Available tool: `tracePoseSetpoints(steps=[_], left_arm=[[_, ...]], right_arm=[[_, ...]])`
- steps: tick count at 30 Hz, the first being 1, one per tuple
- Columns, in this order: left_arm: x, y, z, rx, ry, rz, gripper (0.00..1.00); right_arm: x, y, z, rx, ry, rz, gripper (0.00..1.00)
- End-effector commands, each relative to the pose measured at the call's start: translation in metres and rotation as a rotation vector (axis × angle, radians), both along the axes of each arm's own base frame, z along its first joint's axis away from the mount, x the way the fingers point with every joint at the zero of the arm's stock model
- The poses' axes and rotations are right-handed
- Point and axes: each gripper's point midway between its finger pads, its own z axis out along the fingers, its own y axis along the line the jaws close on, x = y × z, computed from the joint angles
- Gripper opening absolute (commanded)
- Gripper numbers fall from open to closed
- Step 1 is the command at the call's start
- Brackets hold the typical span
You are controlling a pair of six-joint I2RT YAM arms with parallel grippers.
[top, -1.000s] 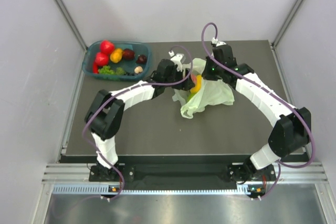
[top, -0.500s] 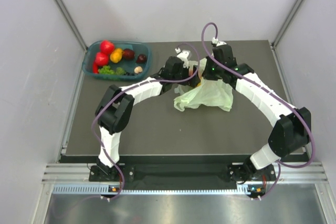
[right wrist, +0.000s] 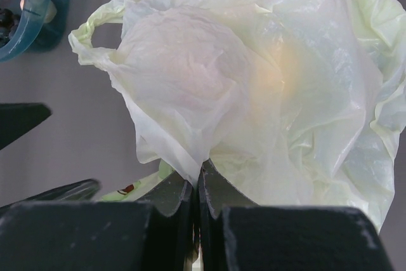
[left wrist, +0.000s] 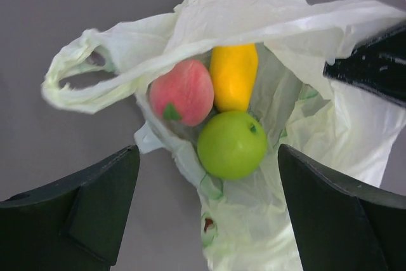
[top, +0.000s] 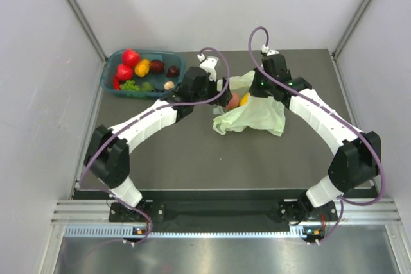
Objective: Place the fake fruits into the plastic bag and tie a complex knot
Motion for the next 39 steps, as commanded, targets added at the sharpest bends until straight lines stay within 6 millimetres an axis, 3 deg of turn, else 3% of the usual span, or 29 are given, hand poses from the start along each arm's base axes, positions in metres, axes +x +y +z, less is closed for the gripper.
tracePoseSetpoints(steps=[1, 2, 3, 6, 7, 9, 13, 16, 17, 21, 22, 24, 25, 29, 30, 31, 32, 33, 34, 35, 36, 38, 39], left_arm=[[-0.019, 0.039, -0.003, 0.095, 0.035, 0.083, 0.94], [-0.021, 0.046, 0.009, 0.078, 0.015, 0.093, 0.92], [-0.025, 0.047, 0.012, 0.062, 0.018, 0.074, 0.90], [-0.019, 0.078, 0.022, 0.072, 0.016, 0.131, 0.87], [-0.006, 0.099, 0.029, 0.071, 0.013, 0.186, 0.86], [0.002, 0.121, 0.030, 0.066, 0.063, 0.230, 0.86], [0.037, 0.196, 0.014, 0.149, 0.131, 0.440, 0.86], [0.056, 0.234, 0.016, 0.157, 0.155, 0.536, 0.86], [0.064, 0.240, 0.006, 0.158, 0.181, 0.548, 0.86], [0.101, 0.260, 0.009, 0.112, 0.158, 0.598, 0.87], [0.109, 0.260, -0.002, 0.118, 0.176, 0.599, 0.91], [0.128, 0.260, 0.005, 0.108, 0.143, 0.595, 0.96], [0.136, 0.261, -0.006, 0.115, 0.151, 0.602, 0.99], [0.169, 0.267, -0.007, 0.097, 0.098, 0.635, 0.99], [0.178, 0.270, -0.022, 0.102, 0.112, 0.646, 0.99], [0.186, 0.273, -0.023, 0.096, 0.100, 0.653, 0.99], [0.197, 0.275, -0.016, 0.085, 0.078, 0.665, 0.99], [0.204, 0.283, -0.020, 0.098, 0.073, 0.698, 0.98], [0.212, 0.286, -0.038, 0.113, 0.092, 0.708, 0.98], [0.222, 0.290, -0.030, 0.117, 0.060, 0.719, 0.98], [0.229, 0.295, -0.051, 0.142, 0.083, 0.736, 0.98], [0.242, 0.301, -0.049, 0.144, 0.050, 0.749, 0.98], [0.247, 0.303, -0.063, 0.149, 0.064, 0.748, 0.98]], right_arm=[[0.011, -0.004, 0.022, 0.033, -0.075, -0.022, 0.00], [0.011, -0.005, 0.020, 0.031, -0.072, -0.023, 0.00], [0.011, -0.004, 0.021, 0.033, -0.073, -0.022, 0.00], [0.010, -0.003, 0.020, 0.039, -0.070, -0.017, 0.00], [0.010, -0.003, 0.020, 0.037, -0.069, -0.015, 0.00], [0.010, -0.002, 0.021, 0.042, -0.071, -0.010, 0.00], [0.009, -0.002, 0.020, 0.044, -0.068, -0.007, 0.00], [0.009, -0.001, 0.016, 0.043, -0.063, -0.004, 0.00], [0.009, 0.000, 0.016, 0.046, -0.062, -0.004, 0.00], [0.010, 0.001, 0.017, 0.054, -0.063, 0.001, 0.00], [0.010, 0.003, 0.017, 0.056, -0.062, 0.005, 0.00], [0.011, 0.002, 0.017, 0.054, -0.063, 0.003, 0.00], [0.011, 0.002, 0.017, 0.050, -0.063, 0.003, 0.00], [0.011, 0.002, 0.020, 0.051, -0.069, 0.006, 0.00], [0.011, 0.001, 0.021, 0.049, -0.072, 0.007, 0.00], [0.011, 0.001, 0.022, 0.049, -0.075, 0.010, 0.00], [0.011, 0.001, 0.024, 0.048, -0.077, 0.009, 0.00], [0.011, 0.002, 0.024, 0.049, -0.075, 0.012, 0.00], [0.010, 0.002, 0.024, 0.049, -0.074, 0.013, 0.00], [0.011, 0.002, 0.026, 0.050, -0.078, 0.016, 0.00], [0.010, 0.004, 0.027, 0.053, -0.076, 0.022, 0.00], [0.010, 0.003, 0.030, 0.054, -0.081, 0.020, 0.00], [0.010, 0.003, 0.031, 0.055, -0.082, 0.019, 0.00]])
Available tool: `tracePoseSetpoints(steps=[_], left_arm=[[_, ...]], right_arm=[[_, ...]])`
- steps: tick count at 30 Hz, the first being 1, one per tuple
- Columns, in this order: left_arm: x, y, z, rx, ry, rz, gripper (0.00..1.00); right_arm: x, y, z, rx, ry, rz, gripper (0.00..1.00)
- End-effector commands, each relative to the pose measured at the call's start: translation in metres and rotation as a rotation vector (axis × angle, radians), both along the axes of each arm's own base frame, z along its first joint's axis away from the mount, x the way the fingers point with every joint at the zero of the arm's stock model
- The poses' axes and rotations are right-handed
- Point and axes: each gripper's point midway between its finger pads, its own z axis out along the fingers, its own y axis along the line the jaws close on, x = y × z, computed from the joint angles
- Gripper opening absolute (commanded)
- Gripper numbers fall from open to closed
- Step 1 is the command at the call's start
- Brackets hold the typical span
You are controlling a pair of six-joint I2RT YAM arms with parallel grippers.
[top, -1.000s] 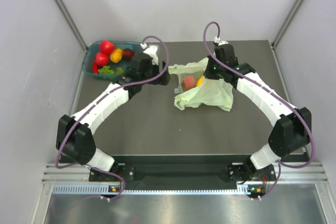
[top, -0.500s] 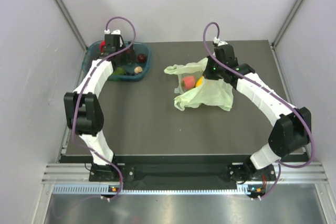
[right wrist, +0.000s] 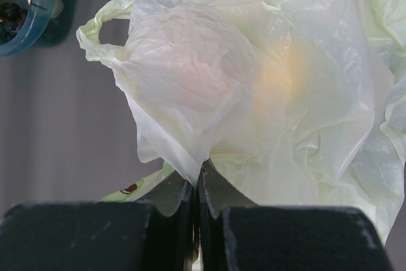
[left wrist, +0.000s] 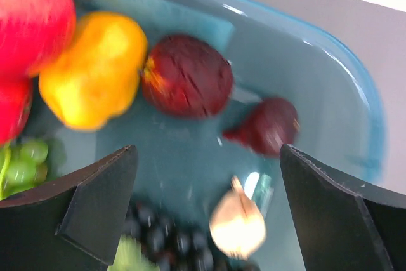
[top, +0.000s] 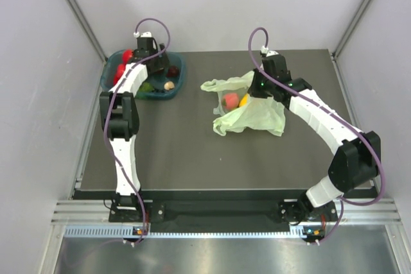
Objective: Place the fake fruits into the plastic bag and tie a complex knot
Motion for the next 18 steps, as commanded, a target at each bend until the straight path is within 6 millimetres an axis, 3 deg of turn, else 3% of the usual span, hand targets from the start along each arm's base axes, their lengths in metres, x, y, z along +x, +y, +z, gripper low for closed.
tracePoseSetpoints(steps=[1, 2, 3, 5, 6, 9, 12, 13, 14, 15, 17, 18], left_arm=[[0.031, 0.017, 0.009, 0.027, -0.092, 0.035, 0.98], [0.037, 0.020, 0.012, 0.026, -0.109, 0.032, 0.98], [0.041, 0.020, -0.005, 0.028, -0.084, 0.031, 0.97], [0.051, 0.018, -0.003, 0.028, -0.098, 0.005, 0.97], [0.052, 0.018, -0.022, 0.032, -0.062, 0.002, 0.96], [0.061, 0.015, -0.030, 0.028, -0.070, -0.025, 0.94], [0.064, 0.013, -0.034, -0.002, -0.078, -0.045, 0.83], [0.065, 0.013, -0.036, -0.003, -0.085, -0.051, 0.71], [0.065, 0.010, -0.034, -0.007, -0.094, -0.062, 0.63], [0.065, 0.011, -0.022, -0.009, -0.120, -0.063, 0.61], [0.061, 0.007, -0.017, -0.020, -0.151, -0.083, 0.58], [0.059, 0.006, 0.006, -0.023, -0.194, -0.090, 0.57]], right_arm=[[0.011, -0.001, 0.035, 0.033, -0.092, -0.001, 0.00], [0.011, -0.001, 0.034, 0.029, -0.090, 0.000, 0.00], [0.012, -0.001, 0.036, 0.031, -0.093, 0.000, 0.00], [0.013, 0.000, 0.036, 0.027, -0.093, 0.004, 0.00], [0.014, 0.000, 0.037, 0.027, -0.093, 0.004, 0.00], [0.015, -0.001, 0.037, 0.024, -0.096, 0.003, 0.00], [0.015, 0.000, 0.036, 0.023, -0.094, 0.006, 0.00], [0.015, 0.000, 0.036, 0.023, -0.095, 0.003, 0.00], [0.015, 0.000, 0.036, 0.021, -0.094, 0.004, 0.00], [0.015, -0.001, 0.034, 0.018, -0.090, 0.001, 0.00], [0.015, -0.001, 0.035, 0.019, -0.093, 0.003, 0.00], [0.014, -0.001, 0.035, 0.022, -0.093, 0.003, 0.00]])
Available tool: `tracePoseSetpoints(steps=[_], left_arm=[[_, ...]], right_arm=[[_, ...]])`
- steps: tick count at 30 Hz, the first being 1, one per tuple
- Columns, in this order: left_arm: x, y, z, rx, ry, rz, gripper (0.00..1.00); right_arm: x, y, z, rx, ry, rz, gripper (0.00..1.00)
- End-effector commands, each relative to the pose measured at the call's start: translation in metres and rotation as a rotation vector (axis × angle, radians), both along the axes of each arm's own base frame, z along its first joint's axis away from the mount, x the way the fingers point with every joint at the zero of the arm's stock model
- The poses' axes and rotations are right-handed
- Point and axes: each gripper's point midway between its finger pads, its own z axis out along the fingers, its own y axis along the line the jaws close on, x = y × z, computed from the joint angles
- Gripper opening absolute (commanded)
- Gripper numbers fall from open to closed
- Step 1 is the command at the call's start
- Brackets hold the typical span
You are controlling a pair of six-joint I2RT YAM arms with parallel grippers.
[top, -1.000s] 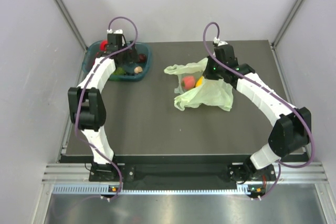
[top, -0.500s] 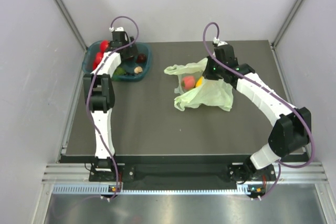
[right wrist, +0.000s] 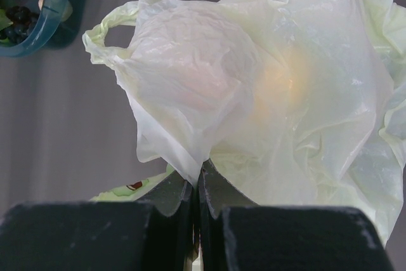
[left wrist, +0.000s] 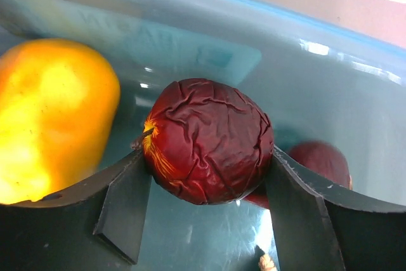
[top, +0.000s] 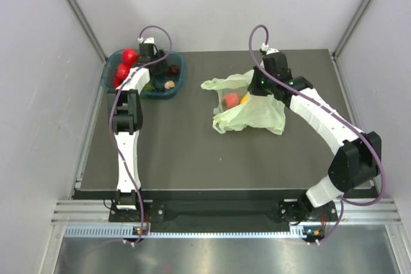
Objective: Place the fake fruits into the plastic bag and tie a complex knot
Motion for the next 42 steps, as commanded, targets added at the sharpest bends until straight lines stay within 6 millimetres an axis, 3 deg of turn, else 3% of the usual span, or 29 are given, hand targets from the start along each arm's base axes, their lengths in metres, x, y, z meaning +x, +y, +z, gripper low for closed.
tracePoseSetpoints(steps=[1, 2, 4, 5, 6, 7, 8, 9, 10, 11, 13, 14, 15, 16, 17, 18, 19, 21, 22, 27, 31, 33, 34, 36, 37, 38, 39, 41, 42], left_arm=[[0.004, -0.002, 0.066, -0.024, -0.172, -0.035, 0.56], [0.000, -0.001, 0.092, -0.023, -0.215, -0.030, 0.55], [-0.016, 0.000, 0.091, -0.030, -0.204, -0.019, 0.54], [-0.022, 0.000, 0.120, -0.035, -0.259, -0.018, 0.53], [-0.027, -0.003, 0.131, -0.047, -0.291, -0.031, 0.53], [-0.041, -0.006, 0.117, -0.078, -0.264, -0.031, 0.52], [-0.049, -0.012, 0.153, -0.100, -0.346, -0.055, 0.53], [-0.058, -0.015, 0.157, -0.119, -0.354, -0.060, 0.52], [-0.074, -0.021, 0.140, -0.156, -0.316, -0.066, 0.52], [-0.084, -0.025, 0.171, -0.177, -0.389, -0.082, 0.52], [-0.110, -0.034, 0.157, -0.219, -0.357, -0.098, 0.52], [-0.123, -0.042, 0.176, -0.227, -0.392, -0.118, 0.52], [-0.133, -0.047, 0.177, -0.238, -0.390, -0.128, 0.52], [-0.147, -0.060, 0.163, -0.265, -0.354, -0.154, 0.52], [-0.161, -0.068, 0.179, -0.279, -0.387, -0.182, 0.52], [-0.174, -0.077, 0.166, -0.291, -0.361, -0.198, 0.51], [-0.191, -0.101, 0.181, -0.313, -0.390, -0.260, 0.51], [-0.218, -0.139, 0.171, -0.314, -0.359, -0.329, 0.51], [-0.230, -0.150, 0.181, -0.315, -0.382, -0.354, 0.50], [-0.277, -0.217, 0.169, -0.352, -0.352, -0.482, 0.51], [-0.272, -0.248, 0.141, -0.365, -0.288, -0.524, 0.49], [-0.267, -0.265, 0.142, -0.381, -0.290, -0.556, 0.49], [-0.262, -0.274, 0.126, -0.377, -0.259, -0.564, 0.49], [-0.253, -0.293, 0.135, -0.387, -0.280, -0.597, 0.49], [-0.247, -0.302, 0.117, -0.383, -0.241, -0.605, 0.48], [-0.239, -0.312, 0.126, -0.396, -0.260, -0.617, 0.47], [-0.235, -0.323, 0.108, -0.388, -0.231, -0.624, 0.47], [-0.222, -0.337, 0.116, -0.399, -0.258, -0.633, 0.47], [-0.217, -0.344, 0.102, -0.404, -0.238, -0.630, 0.47]], right_arm=[[0.011, -0.003, 0.025, 0.020, -0.070, -0.009, 0.00], [0.011, -0.002, 0.024, 0.021, -0.069, -0.006, 0.00], [0.011, -0.002, 0.025, 0.025, -0.071, -0.008, 0.00], [0.010, -0.001, 0.025, 0.026, -0.070, -0.005, 0.00], [0.010, -0.001, 0.027, 0.028, -0.073, -0.004, 0.00], [0.010, -0.001, 0.026, 0.029, -0.071, -0.005, 0.00], [0.010, -0.001, 0.027, 0.029, -0.074, -0.003, 0.00], [0.010, 0.000, 0.025, 0.027, -0.070, -0.001, 0.00], [0.009, -0.001, 0.024, 0.025, -0.067, -0.002, 0.00], [0.008, 0.000, 0.024, 0.027, -0.066, 0.005, 0.00], [0.007, 0.000, 0.021, 0.028, -0.059, 0.008, 0.00], [0.008, 0.000, 0.021, 0.030, -0.060, 0.008, 0.00], [0.007, 0.000, 0.021, 0.030, -0.062, 0.008, 0.00], [0.006, 0.000, 0.022, 0.031, -0.063, 0.008, 0.00], [0.006, 0.000, 0.022, 0.032, -0.064, 0.008, 0.00], [0.006, 0.000, 0.024, 0.034, -0.069, 0.010, 0.00], [0.006, 0.000, 0.024, 0.034, -0.069, 0.010, 0.00], [0.004, 0.003, 0.026, 0.048, -0.064, 0.029, 0.00], [0.003, 0.004, 0.026, 0.048, -0.064, 0.033, 0.00], [0.000, 0.006, 0.024, 0.057, -0.056, 0.047, 0.00], [-0.003, 0.009, 0.028, 0.072, -0.058, 0.058, 0.00], [-0.004, 0.009, 0.030, 0.076, -0.063, 0.059, 0.00], [-0.004, 0.009, 0.031, 0.076, -0.063, 0.059, 0.00], [-0.005, 0.009, 0.031, 0.072, -0.061, 0.059, 0.00], [-0.005, 0.006, 0.030, 0.065, -0.061, 0.047, 0.00], [-0.005, 0.006, 0.030, 0.060, -0.062, 0.046, 0.00], [-0.004, 0.003, 0.029, 0.052, -0.060, 0.038, 0.00], [-0.004, -0.001, 0.026, 0.036, -0.058, 0.021, 0.00], [-0.004, -0.001, 0.026, 0.033, -0.059, 0.022, 0.00]])
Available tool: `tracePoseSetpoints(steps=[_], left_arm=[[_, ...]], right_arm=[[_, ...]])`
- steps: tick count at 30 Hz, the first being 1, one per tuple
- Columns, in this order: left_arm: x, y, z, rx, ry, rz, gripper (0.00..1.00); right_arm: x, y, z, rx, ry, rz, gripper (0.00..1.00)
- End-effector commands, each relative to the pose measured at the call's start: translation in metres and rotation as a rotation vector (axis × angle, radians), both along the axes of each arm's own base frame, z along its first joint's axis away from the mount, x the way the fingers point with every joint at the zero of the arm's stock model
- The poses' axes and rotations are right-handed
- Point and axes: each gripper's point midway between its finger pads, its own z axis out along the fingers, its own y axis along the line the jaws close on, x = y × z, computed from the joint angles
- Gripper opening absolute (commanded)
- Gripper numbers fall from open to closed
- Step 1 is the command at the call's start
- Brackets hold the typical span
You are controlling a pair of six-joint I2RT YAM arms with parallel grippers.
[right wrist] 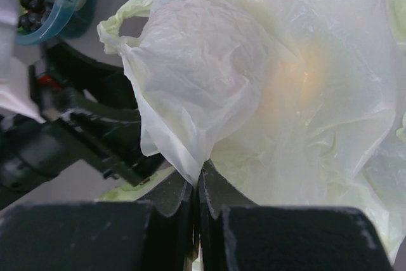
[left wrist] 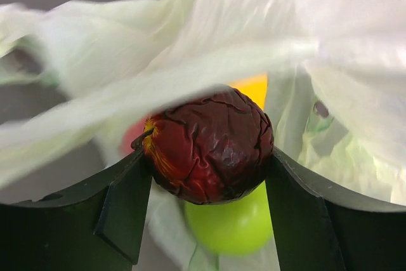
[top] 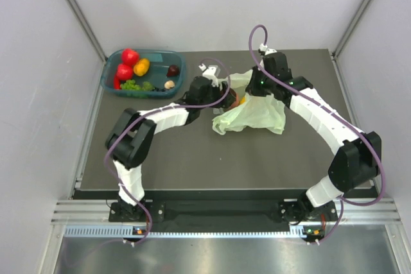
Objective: Place the fake fruits into the plastic bag and tie a complex knot
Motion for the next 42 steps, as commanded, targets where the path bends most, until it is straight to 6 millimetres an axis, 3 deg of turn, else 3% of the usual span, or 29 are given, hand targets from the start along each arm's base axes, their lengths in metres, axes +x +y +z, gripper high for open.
tracePoseSetpoints(steps=[1, 2, 4, 5, 9, 10, 13, 14, 17, 26, 29, 30, 32, 33, 34, 36, 37, 39, 40, 42], left_arm=[[0.025, -0.036, 0.034, -0.104, -0.099, -0.030, 0.47], [0.034, -0.043, 0.045, -0.131, -0.123, -0.029, 0.47], [0.047, -0.052, 0.029, -0.122, -0.125, -0.011, 0.46], [0.055, -0.057, 0.036, -0.138, -0.140, 0.001, 0.46], [0.073, -0.069, 0.022, -0.201, -0.163, 0.031, 0.53], [0.078, -0.075, 0.030, -0.220, -0.178, 0.022, 0.62], [0.081, -0.080, 0.021, -0.222, -0.156, 0.020, 0.78], [0.080, -0.080, 0.021, -0.216, -0.162, 0.026, 0.88], [0.076, -0.077, 0.025, -0.197, -0.177, 0.022, 0.97], [0.052, -0.056, 0.063, -0.131, -0.208, 0.000, 0.98], [0.042, -0.046, 0.065, -0.097, -0.199, 0.003, 0.98], [0.037, -0.042, 0.076, -0.094, -0.208, 0.004, 0.98], [0.029, -0.033, 0.072, -0.060, -0.201, 0.005, 0.99], [0.025, -0.029, 0.082, -0.056, -0.212, 0.005, 0.99], [0.021, -0.024, 0.075, -0.024, -0.182, 0.009, 0.99], [0.015, -0.015, 0.085, 0.002, -0.188, 0.020, 0.99], [0.009, -0.008, 0.075, 0.032, -0.159, 0.025, 0.99], [0.001, 0.005, 0.085, 0.040, -0.161, 0.050, 0.98], [-0.004, 0.015, 0.078, 0.060, -0.127, 0.058, 0.98], [-0.012, 0.029, 0.093, 0.055, -0.136, 0.070, 0.97]], right_arm=[[0.003, -0.014, 0.024, -0.013, -0.077, -0.044, 0.00], [0.002, -0.017, 0.020, -0.023, -0.073, -0.054, 0.00], [0.005, -0.021, 0.021, -0.030, -0.091, -0.076, 0.00], [0.004, -0.022, 0.018, -0.035, -0.088, -0.079, 0.00], [0.006, -0.026, 0.012, -0.038, -0.095, -0.101, 0.00], [0.008, -0.027, 0.011, -0.038, -0.095, -0.104, 0.00], [0.010, -0.029, 0.008, -0.043, -0.090, -0.113, 0.00], [0.010, -0.031, 0.006, -0.046, -0.086, -0.115, 0.00], [0.012, -0.036, 0.006, -0.044, -0.090, -0.127, 0.00], [0.016, -0.043, 0.002, -0.042, -0.085, -0.142, 0.00], [0.017, -0.044, 0.002, -0.042, -0.084, -0.142, 0.00], [0.018, -0.044, 0.003, -0.040, -0.085, -0.145, 0.00], [0.018, -0.043, 0.003, -0.039, -0.086, -0.141, 0.00], [0.018, -0.045, 0.003, -0.038, -0.086, -0.143, 0.00], [0.019, -0.044, 0.003, -0.036, -0.085, -0.142, 0.00], [0.019, -0.044, 0.002, -0.035, -0.083, -0.140, 0.00], [0.020, -0.045, 0.003, -0.036, -0.085, -0.140, 0.00], [0.020, -0.045, 0.004, -0.036, -0.087, -0.137, 0.00], [0.021, -0.044, 0.006, -0.033, -0.092, -0.136, 0.00], [0.021, -0.044, 0.006, -0.033, -0.091, -0.132, 0.00]])
